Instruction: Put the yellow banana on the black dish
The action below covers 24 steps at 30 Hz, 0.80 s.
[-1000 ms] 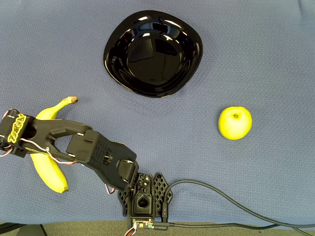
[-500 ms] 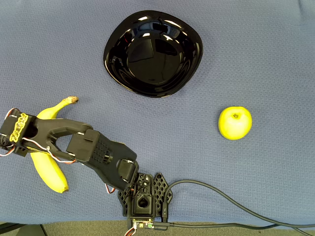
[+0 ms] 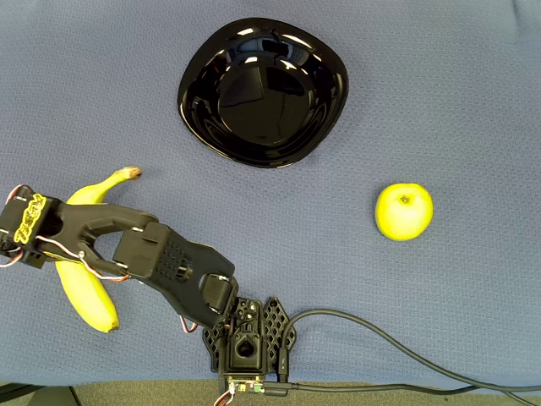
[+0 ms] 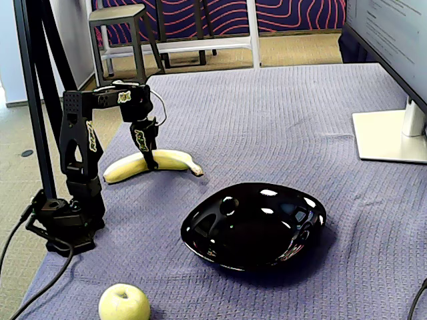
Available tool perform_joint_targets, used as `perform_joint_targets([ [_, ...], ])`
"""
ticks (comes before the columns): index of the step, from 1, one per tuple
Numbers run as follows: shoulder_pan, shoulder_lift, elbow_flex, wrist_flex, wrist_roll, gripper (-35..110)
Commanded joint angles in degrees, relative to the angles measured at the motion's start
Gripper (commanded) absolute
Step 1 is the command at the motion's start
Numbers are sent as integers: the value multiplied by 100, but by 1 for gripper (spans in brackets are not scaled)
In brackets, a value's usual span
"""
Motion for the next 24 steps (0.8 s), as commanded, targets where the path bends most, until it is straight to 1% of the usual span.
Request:
perform_joint_targets([
  [1,70,536,-650,334,62,0],
  [8,88,1072,-756,580,141,0],
  [14,343,1784,-932,844,624,0],
  [16,545,1995,-923,914,738,0],
  [20,1283,2364,-782,914,1222,0],
  [24,2162,2821,-562,879,1213,0],
])
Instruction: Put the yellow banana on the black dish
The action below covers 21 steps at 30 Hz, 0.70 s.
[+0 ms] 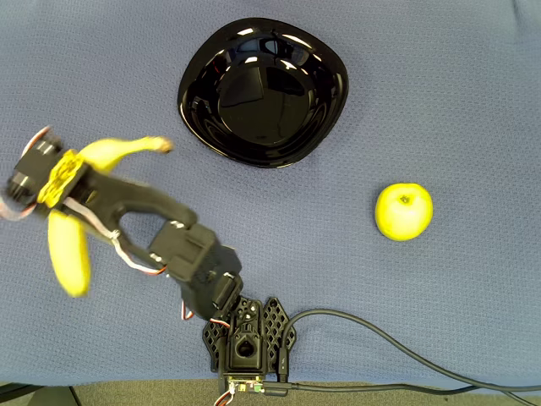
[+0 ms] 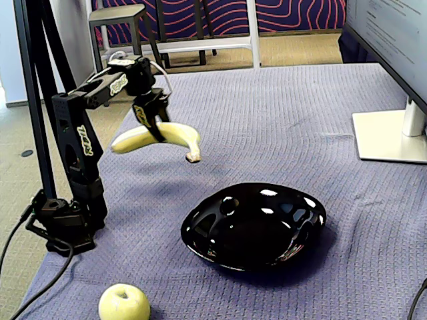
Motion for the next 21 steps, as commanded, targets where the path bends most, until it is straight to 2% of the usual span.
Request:
perform_joint_targets([
  [1,923,1011,-88,-35,-18,0],
  [6,1916,1327,62,44,-343,0],
  [12,3384,1283,97,536,-158,0],
  [21,5265,958,-185,97,-149,0],
])
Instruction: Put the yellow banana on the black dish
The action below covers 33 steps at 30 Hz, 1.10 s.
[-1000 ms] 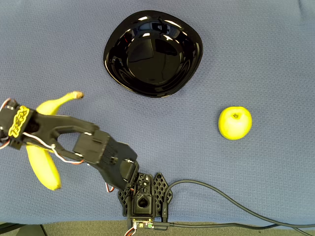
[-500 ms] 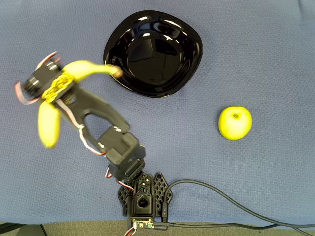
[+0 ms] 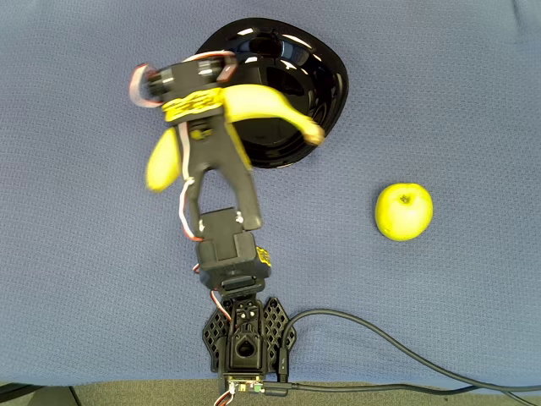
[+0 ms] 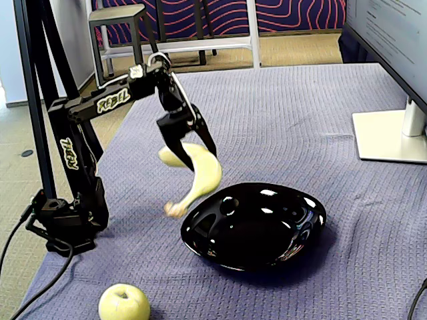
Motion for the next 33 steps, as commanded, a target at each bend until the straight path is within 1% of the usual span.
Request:
perform_joint_targets([
  [1,642,237,-448,-211,79,0],
  [9,1564,-316,-510,-738,281,0],
  [16,1934,-1037,-1081,-984,325,0],
  [25,2030,-2057,-2057,-1151,519,0],
  [29,1925,-2268,-2162,-1204,536,0],
  [33,1582,-2294,-2074,-1222,220,0],
])
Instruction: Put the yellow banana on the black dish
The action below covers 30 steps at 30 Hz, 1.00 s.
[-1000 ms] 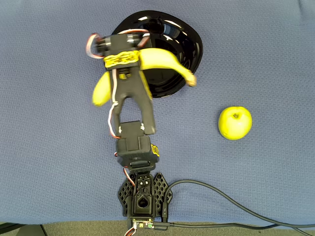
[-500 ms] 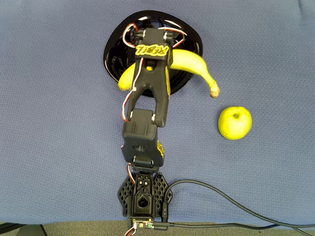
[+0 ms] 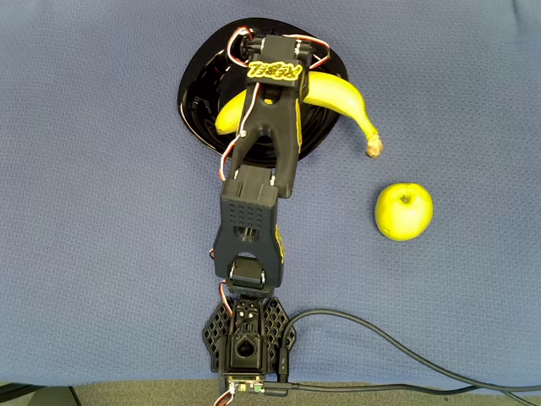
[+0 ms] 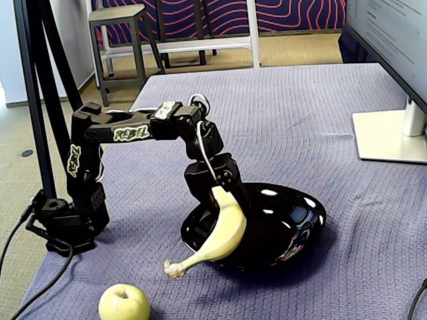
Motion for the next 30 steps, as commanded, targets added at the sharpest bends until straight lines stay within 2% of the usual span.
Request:
perform_joint_targets([
  [1,-378,114,-527,-105,-272,0],
  [21,-721,-1195,-1942,-308,-167,0],
  [30,-580,-1406,-1819,-299,-132,0],
])
